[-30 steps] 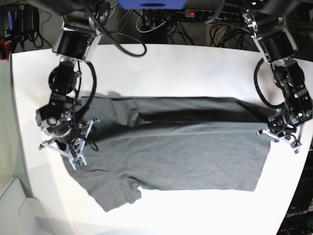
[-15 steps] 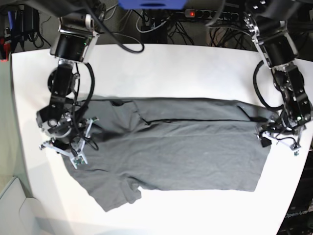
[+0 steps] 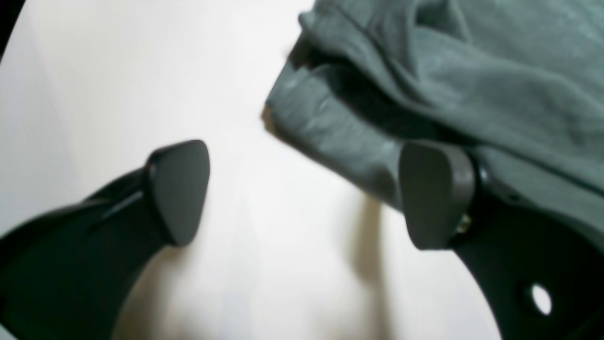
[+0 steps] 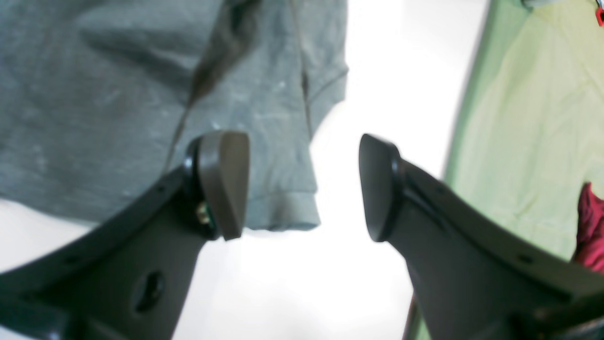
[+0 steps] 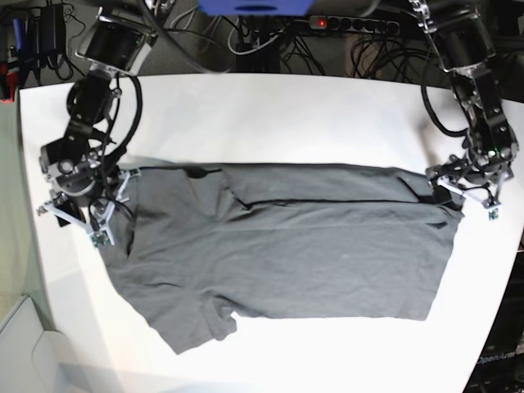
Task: Layout the t-shirt on the table in an organized manner, then fold the t-shirt properly
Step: 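Lay the collar half over the shirt body with both grippers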
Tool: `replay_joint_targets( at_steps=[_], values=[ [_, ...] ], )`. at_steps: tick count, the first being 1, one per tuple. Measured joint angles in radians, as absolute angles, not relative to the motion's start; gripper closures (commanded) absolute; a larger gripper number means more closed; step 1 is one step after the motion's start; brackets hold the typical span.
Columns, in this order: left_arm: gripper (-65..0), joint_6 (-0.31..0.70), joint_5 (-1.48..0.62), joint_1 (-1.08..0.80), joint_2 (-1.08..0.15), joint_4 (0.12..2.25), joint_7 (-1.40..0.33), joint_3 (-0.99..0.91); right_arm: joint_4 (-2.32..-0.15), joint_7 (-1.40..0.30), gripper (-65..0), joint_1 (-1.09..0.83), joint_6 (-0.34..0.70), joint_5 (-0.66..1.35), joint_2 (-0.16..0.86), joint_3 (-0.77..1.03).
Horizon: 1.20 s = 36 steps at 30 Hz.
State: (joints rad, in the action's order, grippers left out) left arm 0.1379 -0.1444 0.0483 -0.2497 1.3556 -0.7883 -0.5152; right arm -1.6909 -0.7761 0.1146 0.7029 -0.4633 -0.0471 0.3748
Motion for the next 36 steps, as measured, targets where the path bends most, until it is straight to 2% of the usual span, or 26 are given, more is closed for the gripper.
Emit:
replay_joint_targets(
  at_steps=[10,24,26,32,36],
  values=[
    [-61.8,0.139,-0.152,0.116,-0.278,1.157,-0.679,-0.513,-1.695,-0.785,-37.3,0.090,0.703,-0.464,-0.046,0.395],
    [-60.4,0.138,-0.146,0.151,-0.269,1.130,-0.681,-0.507,-1.695,-0.781,-37.3,0.090,0.703,-0.457,-0.047,0.393],
    [-54.4,0.139,-0.146,0.172,-0.272,1.098,-0.671,-0.508,-1.695,-0.781,-37.3,0.090,0.703,-0.457,-0.047,0.393],
    [-24.6,0.136,-0.142,0.239,-0.276,1.013,-0.653,-0.509,-1.694,-0.782,-37.3,0.089,0.703,-0.457,-0.046,0.395],
    [-10.3,0.135,-0.146,0.256,-0.278,0.997,-0.654,-0.481,-1.694,-0.777,-37.3,0.080,0.703,-0.458,-0.044,0.394]
  ],
)
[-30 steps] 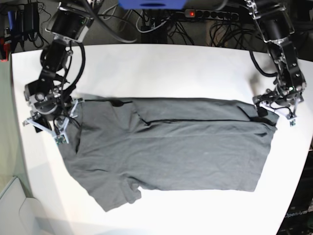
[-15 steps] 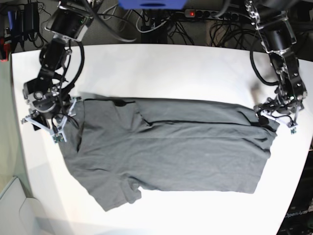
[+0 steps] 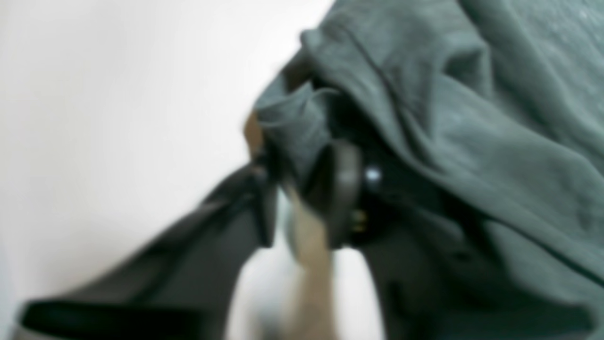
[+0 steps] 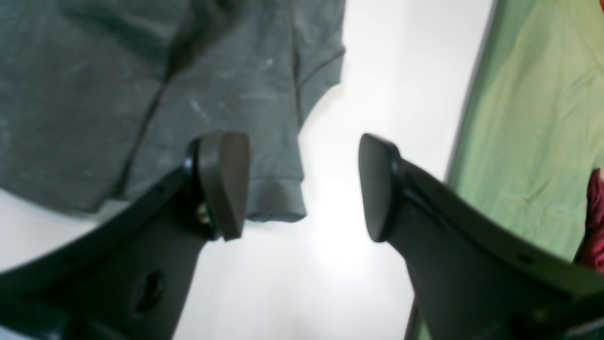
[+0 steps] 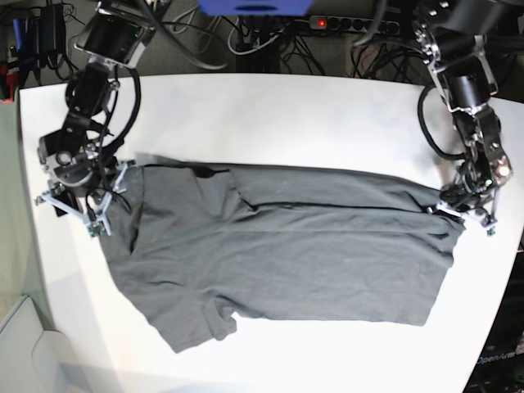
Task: Layout the t-shirt on the table in an organized manner, then fold the t-shirt properly
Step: 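Lay the collar half over the shirt body with both grippers, then drag the folded shirt with both grippers back toward the robot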
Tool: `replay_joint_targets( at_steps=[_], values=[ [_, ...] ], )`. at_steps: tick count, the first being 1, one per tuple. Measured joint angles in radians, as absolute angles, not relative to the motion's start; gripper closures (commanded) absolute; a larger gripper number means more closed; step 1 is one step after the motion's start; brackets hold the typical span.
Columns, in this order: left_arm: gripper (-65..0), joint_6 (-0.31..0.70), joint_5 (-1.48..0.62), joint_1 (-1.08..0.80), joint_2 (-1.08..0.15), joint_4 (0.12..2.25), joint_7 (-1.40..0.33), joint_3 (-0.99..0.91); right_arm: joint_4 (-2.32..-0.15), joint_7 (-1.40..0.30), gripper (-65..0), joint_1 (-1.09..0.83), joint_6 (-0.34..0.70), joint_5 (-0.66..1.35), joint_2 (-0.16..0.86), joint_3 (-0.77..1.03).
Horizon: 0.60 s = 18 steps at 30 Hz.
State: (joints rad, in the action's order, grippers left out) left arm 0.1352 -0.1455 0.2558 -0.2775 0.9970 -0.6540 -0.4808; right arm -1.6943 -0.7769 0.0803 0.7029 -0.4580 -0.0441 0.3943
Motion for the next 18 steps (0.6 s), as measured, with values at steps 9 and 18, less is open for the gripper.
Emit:
replay_joint_targets(
  at_steps=[9,18],
  values=[
    [-0.5,0.135,-0.154,0.257,-0.273,1.027,-0.698,-0.434,-1.695,-0.777,-37.4,0.073,0.702,-0.457,-0.044,0.393],
    [-0.5,0.135,-0.153,0.146,-0.266,1.184,-0.766,-0.435,-1.639,-0.781,-37.7,0.027,0.703,-0.456,-0.042,0.390]
  ],
)
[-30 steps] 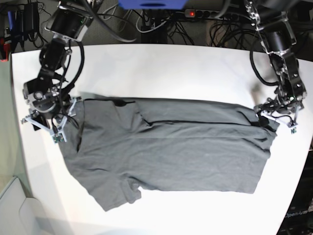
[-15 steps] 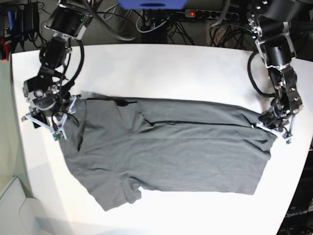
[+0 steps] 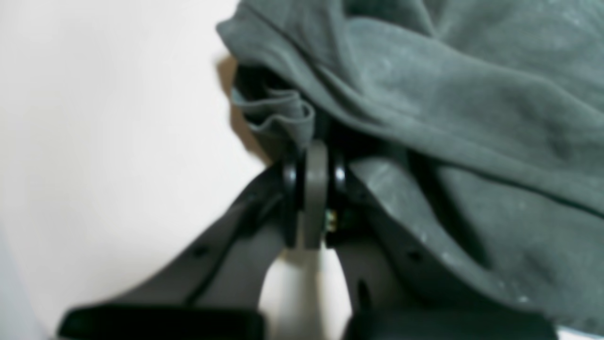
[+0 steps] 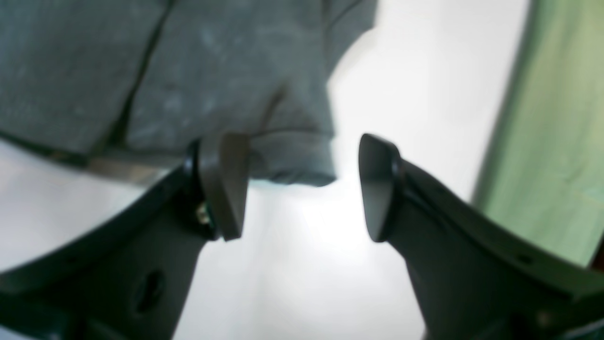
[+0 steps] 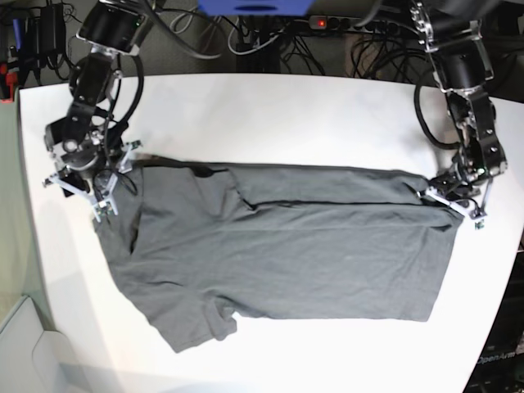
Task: Layout the t-shirt on the table in an organized manner, then fold the t-shirt properly
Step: 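Drag the folded shirt with both grippers back toward the robot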
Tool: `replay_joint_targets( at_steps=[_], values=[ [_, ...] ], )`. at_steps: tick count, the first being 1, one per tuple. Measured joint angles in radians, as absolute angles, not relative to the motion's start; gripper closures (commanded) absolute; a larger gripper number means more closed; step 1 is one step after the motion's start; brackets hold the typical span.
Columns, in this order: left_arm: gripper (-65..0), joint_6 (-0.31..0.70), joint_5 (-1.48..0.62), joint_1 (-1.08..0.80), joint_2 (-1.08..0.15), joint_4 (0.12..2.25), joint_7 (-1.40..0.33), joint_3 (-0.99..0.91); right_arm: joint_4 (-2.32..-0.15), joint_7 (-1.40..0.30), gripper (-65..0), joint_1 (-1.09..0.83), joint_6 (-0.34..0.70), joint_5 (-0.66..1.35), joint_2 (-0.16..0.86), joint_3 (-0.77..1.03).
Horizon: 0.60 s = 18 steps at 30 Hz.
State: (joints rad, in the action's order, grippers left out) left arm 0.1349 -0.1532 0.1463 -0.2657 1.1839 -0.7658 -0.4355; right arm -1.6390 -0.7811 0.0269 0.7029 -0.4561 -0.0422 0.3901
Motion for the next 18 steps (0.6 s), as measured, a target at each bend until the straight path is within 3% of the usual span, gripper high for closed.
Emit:
replay_joint_targets(
  at_steps=[15,18],
  values=[
    [-0.5,0.136,-0.153,0.136,-0.269,1.186,-0.758,-0.437,-1.435,-0.718,-37.2,0.105,0.698,-0.427,0.008,0.392],
    [-0.5,0.136,-0.153,0.136,-0.269,1.186,-0.759,-0.437,-1.412,-0.692,-32.7,0.104,0.694,-0.403,0.028,0.392]
  ],
)
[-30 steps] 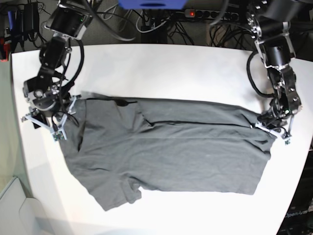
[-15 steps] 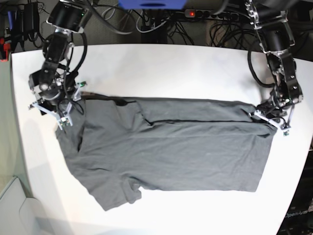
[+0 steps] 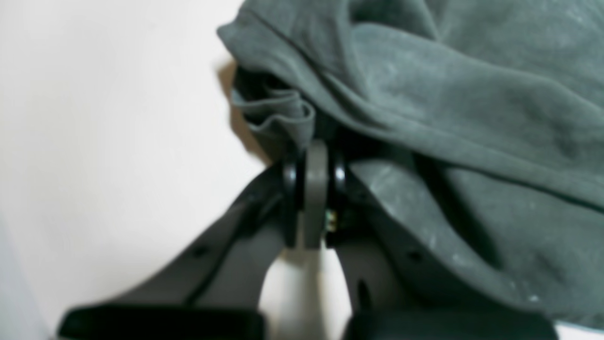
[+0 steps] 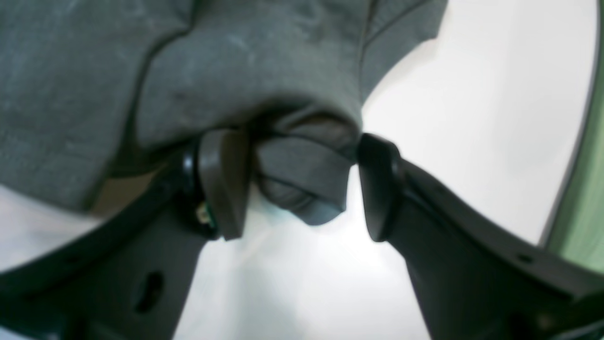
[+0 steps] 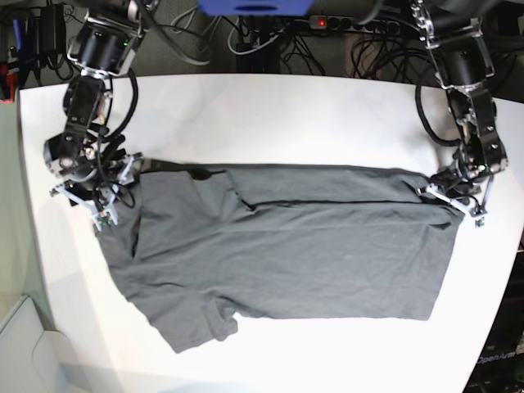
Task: Layout the t-shirt on the table in an organized manner, then fold the t-shirt properly
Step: 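Drag the folded shirt with both grippers back toward the robot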
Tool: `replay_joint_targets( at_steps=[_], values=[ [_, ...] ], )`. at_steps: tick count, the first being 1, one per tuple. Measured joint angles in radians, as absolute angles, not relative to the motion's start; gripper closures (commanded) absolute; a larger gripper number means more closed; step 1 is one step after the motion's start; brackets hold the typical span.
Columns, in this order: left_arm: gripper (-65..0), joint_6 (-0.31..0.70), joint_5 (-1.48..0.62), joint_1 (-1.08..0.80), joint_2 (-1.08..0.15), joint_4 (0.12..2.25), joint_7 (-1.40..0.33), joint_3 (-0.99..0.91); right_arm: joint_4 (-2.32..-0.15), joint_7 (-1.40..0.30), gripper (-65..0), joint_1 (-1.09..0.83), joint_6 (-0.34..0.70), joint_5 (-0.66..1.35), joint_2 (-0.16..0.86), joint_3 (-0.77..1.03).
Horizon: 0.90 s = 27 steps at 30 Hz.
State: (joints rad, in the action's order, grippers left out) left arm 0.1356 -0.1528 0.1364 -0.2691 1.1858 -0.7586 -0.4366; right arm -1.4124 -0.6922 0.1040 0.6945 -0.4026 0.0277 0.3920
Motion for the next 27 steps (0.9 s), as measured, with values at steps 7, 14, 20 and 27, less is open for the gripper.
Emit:
replay_joint_targets(
  at_steps=[7,14,20,27],
  values=[
    [-0.5,0.139,-0.153,0.098,-0.271,1.217,-0.748,-0.437,-1.411,-0.680,0.0,0.085,0.694,-0.404,0.030,0.386],
    [-0.5,0.146,-0.164,0.013,-0.271,1.313,-0.777,-0.436,-1.627,-0.758,0.0,-0.093,0.700,-0.441,0.033,0.387],
    [-0.5,0.144,-0.165,-0.062,-0.269,1.463,-0.912,-0.436,-1.740,-0.763,0.0,-0.181,0.703,-0.441,0.033,0.383],
    [-0.5,0.142,-0.159,-0.196,-0.265,1.619,-1.005,-0.436,-1.750,-0.751,0.0,-0.268,0.702,-0.445,0.034,0.384]
  ],
)
